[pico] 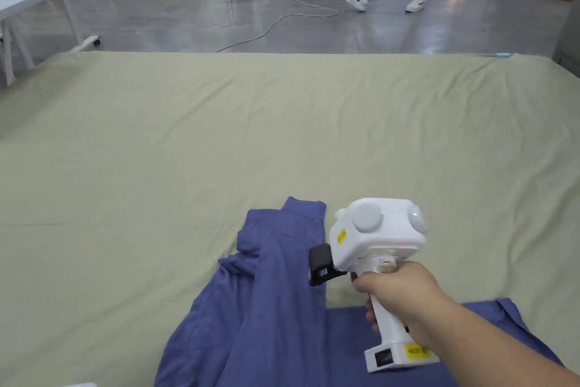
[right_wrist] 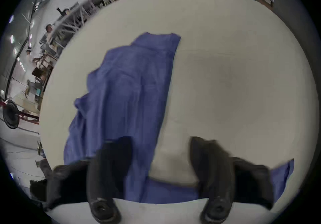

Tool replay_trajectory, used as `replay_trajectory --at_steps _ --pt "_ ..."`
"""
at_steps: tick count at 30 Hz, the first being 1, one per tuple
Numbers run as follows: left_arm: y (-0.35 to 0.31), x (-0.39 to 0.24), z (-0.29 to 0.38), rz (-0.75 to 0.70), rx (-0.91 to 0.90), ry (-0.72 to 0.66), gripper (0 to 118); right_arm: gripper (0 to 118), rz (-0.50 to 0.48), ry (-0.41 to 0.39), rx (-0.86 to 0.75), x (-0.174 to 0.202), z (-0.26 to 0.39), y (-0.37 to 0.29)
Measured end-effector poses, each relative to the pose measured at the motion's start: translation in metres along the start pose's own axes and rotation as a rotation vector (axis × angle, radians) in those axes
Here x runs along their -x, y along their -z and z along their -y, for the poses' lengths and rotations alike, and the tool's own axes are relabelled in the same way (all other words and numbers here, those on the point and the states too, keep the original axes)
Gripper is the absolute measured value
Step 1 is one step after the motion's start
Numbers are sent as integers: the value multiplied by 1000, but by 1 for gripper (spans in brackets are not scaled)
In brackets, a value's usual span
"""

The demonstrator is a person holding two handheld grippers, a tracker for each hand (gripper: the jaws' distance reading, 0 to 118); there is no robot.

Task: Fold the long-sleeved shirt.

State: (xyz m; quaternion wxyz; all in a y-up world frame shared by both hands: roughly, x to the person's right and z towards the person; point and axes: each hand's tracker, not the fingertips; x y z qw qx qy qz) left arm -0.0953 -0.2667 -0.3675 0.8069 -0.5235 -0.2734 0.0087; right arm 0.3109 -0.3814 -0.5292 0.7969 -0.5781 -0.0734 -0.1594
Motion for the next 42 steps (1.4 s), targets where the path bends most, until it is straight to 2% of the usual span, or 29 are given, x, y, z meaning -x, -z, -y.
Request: replay_trajectory --at_steps 1,2,4,5,6,7,8,13,20,23,27,31,35,39,42 --pt "0 2 1 -1 7 1 0 59 -8 14 13 -1 1 0" --pt "0 5 2 -1 14 1 0 54 44 6 26 3 0 4" --pt "0 8 5 -6 25 0 0 53 39 -22 12 4 2 -3" --pt "0 9 5 -5 29 -5 0 47 52 -39 -1 4 4 -11" --pt "0 9 6 -3 32 -9 0 32 73 -67 -21 7 5 -16" --pt "0 9 6 2 33 -9 0 0 75 -106 -41 8 7 -20" --pt "-1 8 7 9 33 -8 0 0 58 -78 -33 -1 14 -30" --pt "-7 0 10 39 21 -7 0 0 -2 -58 -113 -8 18 -65" --pt "-17 -3 20 60 18 -18 0 0 17 -147 -166 7 29 -113" --pt "-26 -2 23 61 11 -27 0 0 -62 -150 -214 7 53 -151" --pt "-35 0 24 56 -1 -25 0 0 -93 -236 -270 2 117 -217" --pt "-33 5 25 39 4 -39 0 0 -84 -353 -228 -3 203 -253" --pt "-31 3 28 44 10 -53 0 0 -71 -359 -56 -11 265 -224" --pt "-30 -6 32 49 19 -35 0 0 58 -504 91 -5 291 -164" --pt "-30 -10 34 51 26 -24 0 0 63 -466 186 -6 291 -121"
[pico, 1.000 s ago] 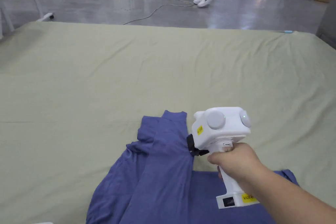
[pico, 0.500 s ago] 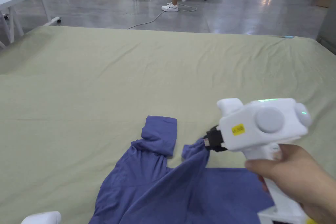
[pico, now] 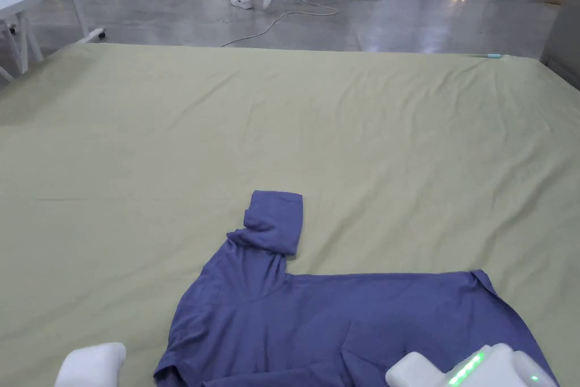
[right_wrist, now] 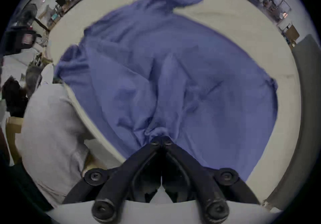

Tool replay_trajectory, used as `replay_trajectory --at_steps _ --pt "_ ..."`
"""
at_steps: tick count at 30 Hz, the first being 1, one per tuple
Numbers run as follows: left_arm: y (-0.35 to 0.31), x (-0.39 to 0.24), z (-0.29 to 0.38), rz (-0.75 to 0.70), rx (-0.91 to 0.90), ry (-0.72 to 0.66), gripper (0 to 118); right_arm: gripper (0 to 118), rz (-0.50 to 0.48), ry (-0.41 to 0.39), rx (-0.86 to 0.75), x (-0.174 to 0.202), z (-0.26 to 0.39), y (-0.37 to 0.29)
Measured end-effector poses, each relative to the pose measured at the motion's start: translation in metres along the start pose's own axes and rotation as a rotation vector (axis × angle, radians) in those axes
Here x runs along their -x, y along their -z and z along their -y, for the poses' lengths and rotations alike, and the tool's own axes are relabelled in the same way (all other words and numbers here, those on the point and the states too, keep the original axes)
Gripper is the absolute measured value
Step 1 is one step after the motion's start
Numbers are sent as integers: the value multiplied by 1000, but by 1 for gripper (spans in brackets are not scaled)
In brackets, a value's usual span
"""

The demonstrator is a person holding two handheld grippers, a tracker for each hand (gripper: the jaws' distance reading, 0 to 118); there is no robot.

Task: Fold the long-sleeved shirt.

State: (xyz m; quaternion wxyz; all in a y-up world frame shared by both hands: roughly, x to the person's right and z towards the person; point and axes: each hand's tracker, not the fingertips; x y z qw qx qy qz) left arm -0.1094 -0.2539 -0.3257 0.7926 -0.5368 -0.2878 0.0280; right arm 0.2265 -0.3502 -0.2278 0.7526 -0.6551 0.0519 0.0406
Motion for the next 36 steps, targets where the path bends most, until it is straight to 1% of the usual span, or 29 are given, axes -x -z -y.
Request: replay_trajectory --at_steps 2,4,6,7,8,9,10,11,12,13,14,15,16,18,19,20,22,23,25,26,27,29,30,31,32,33,34,35,36 --pt "0 0 1 -1 4 -1 0 0 5 50 26 -5 -4 22" --pt "0 0 1 -9 8 -5 0 0 -47 82 30 -15 -8 19" --pt "0 2 1 -16 10 -7 0 9 -80 134 40 -23 -11 7" --pt "1 3 0 -19 12 -8 0 42 -91 141 3 -28 -6 -5" --pt "1 4 0 -20 12 -9 0 84 -83 156 -63 -31 -2 -22" --pt "1 4 -1 -19 11 -9 0 113 -68 168 -109 -33 1 -36" --pt "2 4 -1 -17 8 -11 0 118 -38 190 -157 -34 5 -53" --pt "3 3 -2 -17 8 -13 0 118 -19 208 -209 -38 12 -71" --pt "5 1 -4 -17 10 -13 0 118 -24 202 -272 -43 15 -87" --pt "8 0 -5 -17 12 -12 0 115 -29 229 -306 -45 21 -97" --pt "11 -1 -6 -17 14 -11 0 101 -35 254 -344 -47 27 -102" --pt "15 -1 -8 -16 17 -10 0 68 -35 274 -372 -48 33 -105" --pt "20 -1 -11 -14 22 -12 0 0 -29 300 -398 -50 39 -107" --pt "31 -1 -18 -11 30 -16 0 0 -18 298 -389 -52 45 -101" --pt "38 -1 -24 -11 34 -15 0 0 25 332 -356 -47 44 -95" --pt "46 0 -34 -9 30 -14 0 0 10 311 -373 -47 43 -92" --pt "63 4 -56 -19 5 -26 4 0 -53 345 -372 -49 49 -87" --pt "76 8 -71 -44 -47 -7 30 0 -81 368 -385 -52 54 -84" --pt "111 17 -99 -131 -26 19 118 0 -95 395 -382 -57 57 -81" --pt "126 25 -116 -136 -93 42 115 0 -92 410 -378 -62 59 -79" --pt "141 32 -125 -199 -35 16 114 0 -86 423 -376 -66 61 -78" --pt "180 44 -142 -241 18 12 112 0 -54 460 -370 -78 64 -75" --pt "196 47 -147 -265 49 16 105 0 -42 482 -366 -84 65 -74" --pt "207 49 -148 -282 63 37 83 0 -34 505 -362 -90 66 -74" --pt "221 48 -146 -300 101 59 73 0 -25 539 -356 -98 67 -72" --pt "223 44 -143 -324 105 111 73 0 -12 570 -351 -108 67 -70" --pt "216 35 -144 -351 76 138 65 0 5 589 -343 -117 66 -69" --pt "208 24 -144 -361 92 205 42 0 27 604 -341 -133 65 -66" --pt "197 11 -144 -380 87 278 0 0 69 607 -333 -147 59 -65"
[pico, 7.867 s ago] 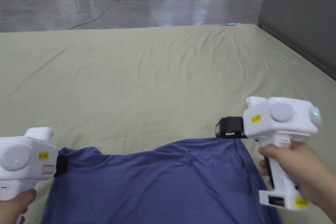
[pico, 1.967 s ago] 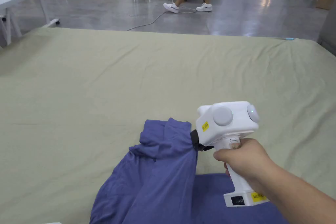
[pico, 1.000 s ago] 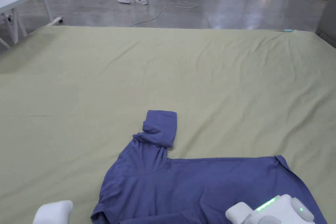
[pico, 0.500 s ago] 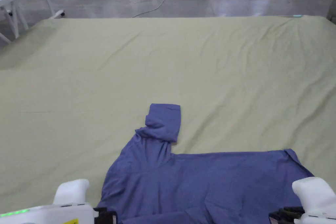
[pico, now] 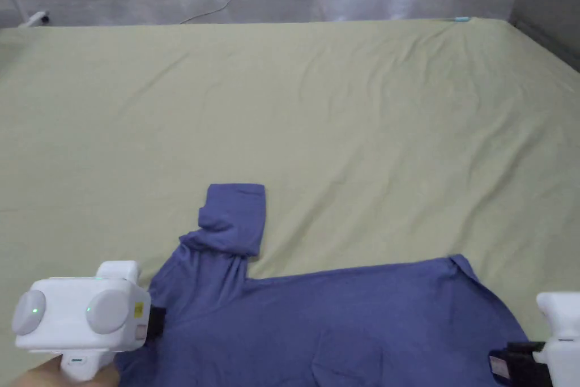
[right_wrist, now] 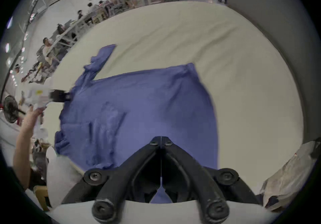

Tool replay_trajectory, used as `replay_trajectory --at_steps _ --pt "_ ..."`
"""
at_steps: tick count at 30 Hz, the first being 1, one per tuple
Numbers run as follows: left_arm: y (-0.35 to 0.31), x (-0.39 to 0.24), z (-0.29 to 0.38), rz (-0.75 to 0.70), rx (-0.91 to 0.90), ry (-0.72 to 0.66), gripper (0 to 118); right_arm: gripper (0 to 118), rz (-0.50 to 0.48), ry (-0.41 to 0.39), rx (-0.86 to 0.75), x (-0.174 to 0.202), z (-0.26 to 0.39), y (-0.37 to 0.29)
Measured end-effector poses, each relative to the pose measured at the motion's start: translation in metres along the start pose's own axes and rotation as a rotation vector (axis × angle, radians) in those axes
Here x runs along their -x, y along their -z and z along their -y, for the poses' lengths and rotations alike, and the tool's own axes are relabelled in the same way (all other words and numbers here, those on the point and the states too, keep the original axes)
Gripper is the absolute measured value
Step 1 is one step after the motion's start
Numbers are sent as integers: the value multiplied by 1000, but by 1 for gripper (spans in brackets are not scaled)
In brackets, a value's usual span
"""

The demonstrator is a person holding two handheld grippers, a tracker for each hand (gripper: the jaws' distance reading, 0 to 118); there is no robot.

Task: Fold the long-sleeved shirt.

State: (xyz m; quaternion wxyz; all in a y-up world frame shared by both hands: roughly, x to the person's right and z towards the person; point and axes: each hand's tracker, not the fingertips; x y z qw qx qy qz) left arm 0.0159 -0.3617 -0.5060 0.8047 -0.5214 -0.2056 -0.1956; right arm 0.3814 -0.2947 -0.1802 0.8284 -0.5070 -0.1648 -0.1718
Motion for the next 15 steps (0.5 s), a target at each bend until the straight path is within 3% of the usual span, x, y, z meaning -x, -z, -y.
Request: replay_trajectory --at_steps 2,3,4,5,7,9,11,13,15 --pt "-18 -9 0 22 -38 6 0 2 60 -5 -19 -15 -30 11" --pt "-23 -11 -2 28 -44 31 0 23 64 13 -36 -23 -47 18" --pt "-28 -11 -4 46 -54 40 0 77 59 31 -61 -30 -63 26" --pt "-34 -9 -7 58 -79 25 0 118 68 37 -69 -36 -82 39" --pt "-42 0 -9 125 -84 -35 0 115 139 37 -44 -42 -114 69" --pt "-49 6 -12 156 -83 -83 0 115 145 -3 -19 -48 -136 89" --pt "-54 13 -11 171 -87 -103 0 109 184 14 101 -42 -147 123" --pt "-65 11 -9 178 -85 -113 0 100 163 19 153 -38 -142 140" --pt "-71 17 -7 200 -87 -134 0 43 129 -27 143 -38 -135 149"
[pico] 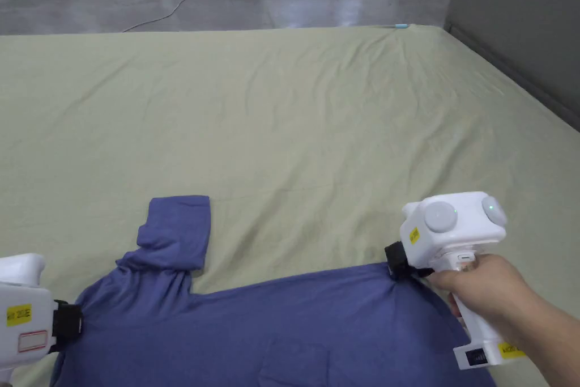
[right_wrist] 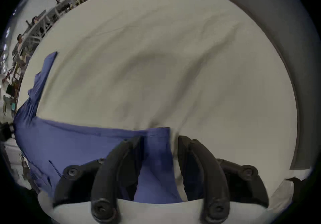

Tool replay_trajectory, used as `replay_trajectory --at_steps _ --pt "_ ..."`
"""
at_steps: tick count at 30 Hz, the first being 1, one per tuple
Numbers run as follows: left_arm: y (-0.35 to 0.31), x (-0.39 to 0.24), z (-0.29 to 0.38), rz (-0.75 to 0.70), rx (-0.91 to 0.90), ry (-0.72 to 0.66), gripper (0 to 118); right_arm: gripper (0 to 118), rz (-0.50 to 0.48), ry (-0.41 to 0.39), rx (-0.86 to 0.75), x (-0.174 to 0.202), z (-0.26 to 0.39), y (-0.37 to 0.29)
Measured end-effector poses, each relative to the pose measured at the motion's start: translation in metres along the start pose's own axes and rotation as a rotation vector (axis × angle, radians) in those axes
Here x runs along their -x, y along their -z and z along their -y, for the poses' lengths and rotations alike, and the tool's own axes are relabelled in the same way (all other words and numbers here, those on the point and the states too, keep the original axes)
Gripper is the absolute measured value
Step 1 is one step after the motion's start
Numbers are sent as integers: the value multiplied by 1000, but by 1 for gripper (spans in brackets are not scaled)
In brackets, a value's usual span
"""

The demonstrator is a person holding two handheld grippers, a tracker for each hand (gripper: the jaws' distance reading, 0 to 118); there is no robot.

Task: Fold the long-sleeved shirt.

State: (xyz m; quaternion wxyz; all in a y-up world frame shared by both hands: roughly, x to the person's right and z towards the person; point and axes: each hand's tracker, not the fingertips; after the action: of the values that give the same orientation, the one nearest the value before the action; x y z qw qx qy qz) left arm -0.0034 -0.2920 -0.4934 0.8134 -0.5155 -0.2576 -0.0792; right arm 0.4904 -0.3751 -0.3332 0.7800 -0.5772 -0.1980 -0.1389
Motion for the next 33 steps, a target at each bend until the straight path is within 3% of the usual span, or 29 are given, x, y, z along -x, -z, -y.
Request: replay_trajectory --at_steps 1,3,4,7,14,17,23,27,29,32,33 --pt "1 4 -4 12 -4 -8 0 37 47 -22 -48 3 3 -7" --pt "-6 5 -5 20 -8 -10 0 0 15 -35 -54 4 11 -28" --pt "-11 6 -6 30 -15 -14 0 0 30 -30 -80 6 16 -42" --pt "-36 3 -4 94 -48 -26 0 0 -71 -34 -195 -2 37 -102" --pt "-112 -1 -32 171 -116 23 0 0 -108 -148 -413 -16 69 -263" --pt "-146 -1 -66 319 -146 -20 0 0 -89 -148 -491 -21 57 -320" --pt "-213 -15 -173 273 -298 44 0 0 1 -189 -632 -24 -17 -410" --pt "-257 -27 -251 214 -421 66 0 0 58 -168 -700 -31 -89 -456" --pt "-272 -31 -289 228 -454 14 0 0 65 -148 -718 -32 -128 -475" --pt "-292 -40 -344 236 -525 -58 0 0 181 -167 -780 -32 -187 -502" --pt "-297 -46 -362 192 -524 -50 0 0 209 -135 -803 -30 -206 -514"
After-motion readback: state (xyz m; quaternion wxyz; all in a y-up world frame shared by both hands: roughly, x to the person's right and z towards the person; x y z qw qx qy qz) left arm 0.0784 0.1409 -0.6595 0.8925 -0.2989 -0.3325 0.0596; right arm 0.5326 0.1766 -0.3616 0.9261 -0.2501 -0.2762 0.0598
